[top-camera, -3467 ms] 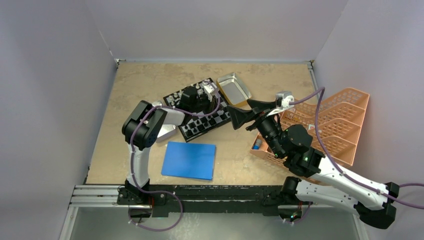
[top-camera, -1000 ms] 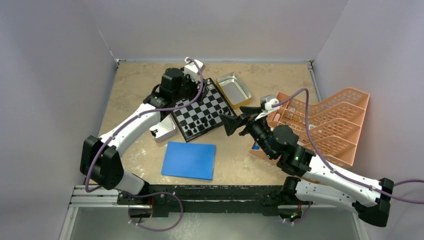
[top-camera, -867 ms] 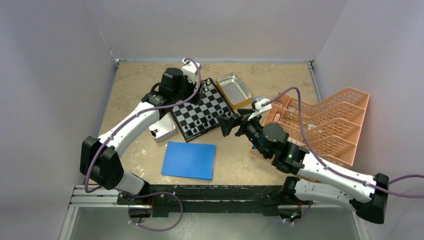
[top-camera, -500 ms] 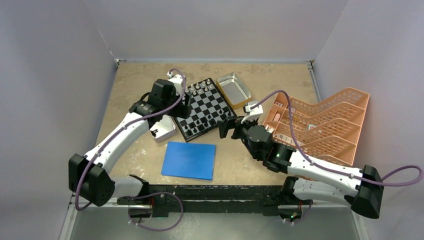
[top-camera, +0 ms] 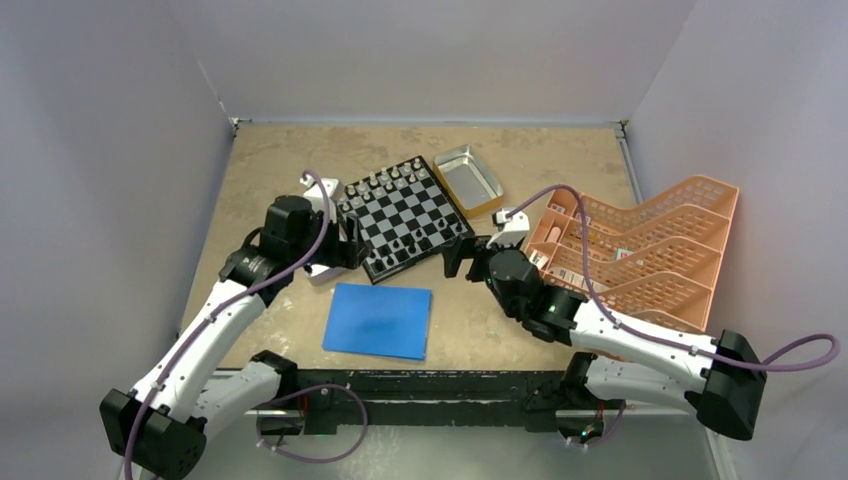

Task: Set up the chess pieces on the board
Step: Pick up the chess piece from the storage box.

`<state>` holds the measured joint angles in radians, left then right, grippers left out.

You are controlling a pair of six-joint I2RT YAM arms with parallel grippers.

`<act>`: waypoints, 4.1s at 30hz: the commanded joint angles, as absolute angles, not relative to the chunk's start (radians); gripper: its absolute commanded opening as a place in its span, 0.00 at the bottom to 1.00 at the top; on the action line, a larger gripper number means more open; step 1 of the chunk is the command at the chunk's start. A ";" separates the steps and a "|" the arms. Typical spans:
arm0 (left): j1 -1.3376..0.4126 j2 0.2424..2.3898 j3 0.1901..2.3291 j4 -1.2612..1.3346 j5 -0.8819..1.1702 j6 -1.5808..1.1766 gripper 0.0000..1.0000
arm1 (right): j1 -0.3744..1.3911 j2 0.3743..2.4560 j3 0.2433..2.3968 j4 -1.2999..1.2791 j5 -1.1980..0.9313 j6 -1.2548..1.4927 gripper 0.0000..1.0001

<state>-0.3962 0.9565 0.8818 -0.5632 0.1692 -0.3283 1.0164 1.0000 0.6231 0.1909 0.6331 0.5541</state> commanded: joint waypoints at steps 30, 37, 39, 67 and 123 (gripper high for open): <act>-0.273 1.382 1.160 -0.916 -0.420 -0.999 0.33 | 0.851 0.837 1.014 -0.340 0.385 0.730 0.94; -0.261 1.505 1.180 -0.719 -0.423 -0.447 0.37 | 0.851 0.851 1.045 -0.337 0.360 0.702 0.94; -0.261 1.498 1.160 -0.642 -0.356 -0.288 0.40 | 0.851 0.864 1.058 -0.352 0.372 0.687 0.94; -0.221 1.645 1.086 -0.650 -0.181 0.237 0.38 | 0.851 1.013 1.184 -0.412 0.456 0.629 0.95; -0.221 1.779 1.113 -0.596 -0.203 0.284 0.11 | 0.851 0.998 1.202 -0.402 0.516 0.593 0.96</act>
